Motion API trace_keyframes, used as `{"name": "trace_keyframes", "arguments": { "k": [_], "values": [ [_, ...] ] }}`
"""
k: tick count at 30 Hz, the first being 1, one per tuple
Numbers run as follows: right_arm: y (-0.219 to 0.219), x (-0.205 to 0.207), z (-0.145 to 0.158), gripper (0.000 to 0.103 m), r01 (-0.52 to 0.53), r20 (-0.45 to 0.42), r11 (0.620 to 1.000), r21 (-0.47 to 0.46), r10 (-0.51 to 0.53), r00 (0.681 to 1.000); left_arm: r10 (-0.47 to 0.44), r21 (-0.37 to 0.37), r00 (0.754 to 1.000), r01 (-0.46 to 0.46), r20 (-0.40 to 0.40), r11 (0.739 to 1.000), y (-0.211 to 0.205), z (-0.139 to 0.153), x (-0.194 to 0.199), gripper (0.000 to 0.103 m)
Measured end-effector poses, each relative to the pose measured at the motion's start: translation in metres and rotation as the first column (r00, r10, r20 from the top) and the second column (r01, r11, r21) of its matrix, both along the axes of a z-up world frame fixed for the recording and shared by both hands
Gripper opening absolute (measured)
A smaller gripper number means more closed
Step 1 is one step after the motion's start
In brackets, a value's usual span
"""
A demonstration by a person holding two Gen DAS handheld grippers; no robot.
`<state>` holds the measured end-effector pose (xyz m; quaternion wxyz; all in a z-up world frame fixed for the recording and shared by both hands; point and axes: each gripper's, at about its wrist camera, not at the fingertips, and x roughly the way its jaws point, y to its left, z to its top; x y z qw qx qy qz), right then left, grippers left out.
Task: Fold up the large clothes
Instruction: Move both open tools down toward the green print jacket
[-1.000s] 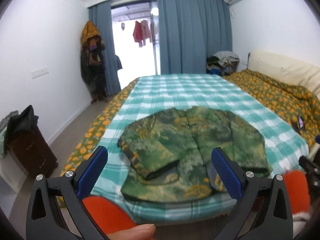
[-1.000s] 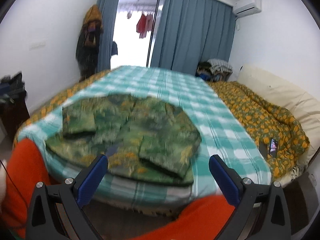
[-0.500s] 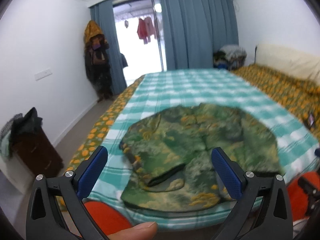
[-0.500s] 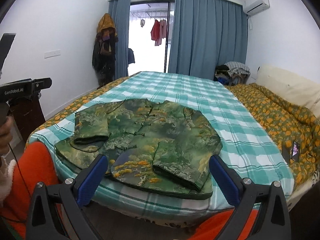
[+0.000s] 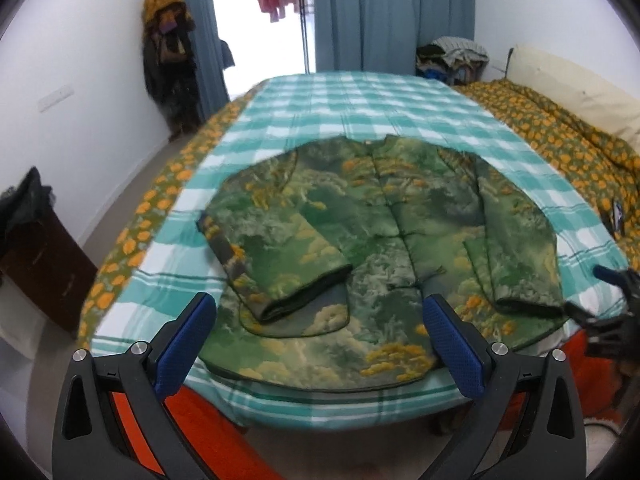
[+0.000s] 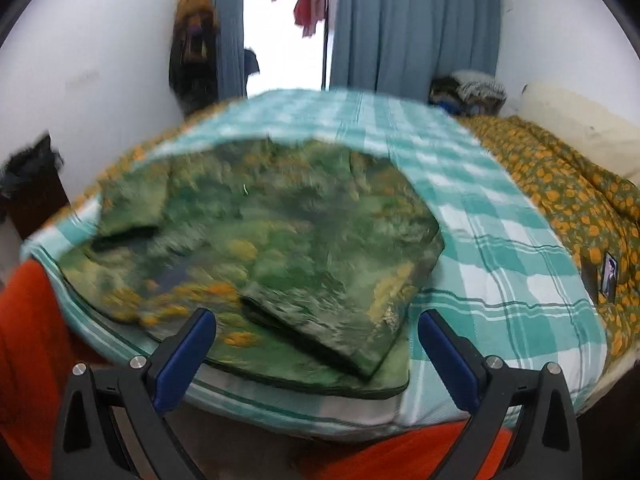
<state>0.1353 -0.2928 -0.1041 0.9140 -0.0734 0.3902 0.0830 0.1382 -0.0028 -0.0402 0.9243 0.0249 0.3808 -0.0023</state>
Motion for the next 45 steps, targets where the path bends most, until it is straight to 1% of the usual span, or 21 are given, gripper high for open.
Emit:
{"name": "trace_keyframes", "arguments": {
  "k": [2,4,6,7,9,10,11,15,19,21,24,27,28,29,30,32,34,37,40,43,45],
  "values": [
    [0.015,0.022,-0.021,0.103,-0.098,-0.054,0.994,-0.054,0.095,0.994,0.001,-0.009,1.000,-0.001,-0.020,1.000,0.002,-0.005,0.005,0.103],
    [0.027,0.041,-0.043,0.101,-0.146,-0.093,0.984,-0.103,0.137,0.986,-0.001,-0.024,0.999,0.000,-0.037,1.000,0.003,-0.010,0.008,0.103],
    [0.025,0.056,-0.057,0.101,-0.133,-0.100,0.985,-0.111,0.122,0.987,-0.006,-0.030,0.999,0.005,-0.049,1.000,0.002,-0.013,0.010,0.103],
    [0.018,0.065,-0.062,0.097,-0.111,-0.109,0.990,-0.090,0.101,0.989,-0.009,-0.026,0.999,0.007,-0.053,1.000,0.002,-0.014,0.010,0.103],
    [0.001,0.078,-0.065,0.067,-0.099,-0.160,0.995,0.033,0.103,0.982,-0.010,-0.012,0.998,0.009,-0.061,1.000,0.001,-0.018,0.011,0.103],
    [-0.004,0.079,-0.064,0.030,-0.093,-0.175,0.993,0.071,0.104,0.979,-0.011,-0.010,0.998,0.010,-0.066,1.000,0.002,-0.019,0.013,0.103],
    [-0.010,0.078,-0.059,0.004,-0.076,-0.175,0.992,0.099,0.092,0.980,-0.014,-0.010,0.997,0.013,-0.071,1.000,0.002,-0.021,0.015,0.103],
    [-0.040,0.058,-0.017,0.005,-0.014,-0.087,0.984,0.179,0.029,0.996,-0.030,-0.002,0.996,0.030,-0.081,1.000,0.000,-0.024,0.022,0.103],
    [-0.095,0.043,0.040,0.005,0.112,0.080,0.985,0.129,-0.123,0.989,-0.040,0.032,0.997,0.042,-0.066,0.999,0.005,-0.023,0.033,0.103],
    [-0.127,0.045,0.055,0.005,0.199,0.137,0.976,0.084,-0.209,0.968,-0.042,0.036,0.997,0.045,-0.063,0.998,0.011,-0.024,0.042,0.103],
    [-0.195,0.059,0.066,0.005,0.346,0.154,0.937,0.047,-0.349,0.924,-0.063,0.032,0.995,0.066,-0.075,0.997,0.022,-0.028,0.056,0.103],
    [-0.241,0.071,0.066,0.008,0.452,0.177,0.891,-0.036,-0.439,0.881,-0.066,0.070,0.995,0.071,-0.078,0.995,0.031,-0.035,0.067,0.103],
    [-0.256,0.075,0.066,0.014,0.503,0.183,0.862,-0.069,-0.484,0.855,-0.065,0.085,0.995,0.072,-0.080,0.994,0.035,-0.038,0.070,0.103],
    [-0.265,0.077,0.066,0.027,0.547,0.200,0.831,-0.101,-0.522,0.829,-0.067,0.093,0.994,0.074,-0.085,0.993,0.038,-0.039,0.072,0.103],
    [-0.271,0.075,0.068,0.032,0.594,0.229,0.795,-0.124,-0.560,0.797,-0.073,0.098,0.993,0.082,-0.093,0.992,0.042,-0.042,0.076,0.103],
    [-0.275,0.063,0.072,0.035,0.622,0.245,0.778,-0.091,-0.588,0.771,-0.095,0.105,0.990,0.106,-0.109,0.989,0.047,-0.048,0.083,0.103],
    [-0.265,0.051,0.071,0.036,0.596,0.223,0.802,-0.033,-0.576,0.787,-0.117,0.131,0.986,0.131,-0.115,0.983,0.047,-0.055,0.089,0.103],
    [-0.216,0.040,0.055,0.042,0.489,0.175,0.872,0.041,-0.488,0.855,-0.152,0.133,0.981,0.167,-0.120,0.977,0.042,-0.061,0.096,0.103],
    [-0.153,0.027,0.036,0.042,0.353,0.119,0.927,0.131,-0.368,0.922,-0.196,0.109,0.973,0.210,-0.125,0.972,0.035,-0.062,0.099,0.103],
    [-0.100,0.015,0.017,0.042,0.241,0.086,0.951,0.192,-0.261,0.962,-0.246,0.143,0.963,0.261,-0.113,0.955,0.025,-0.063,0.098,0.103],
    [-0.072,0.010,0.007,0.042,0.197,0.065,0.958,0.209,-0.214,0.975,-0.264,0.174,0.958,0.281,-0.115,0.944,0.022,-0.066,0.097,0.103]
  ]
}}
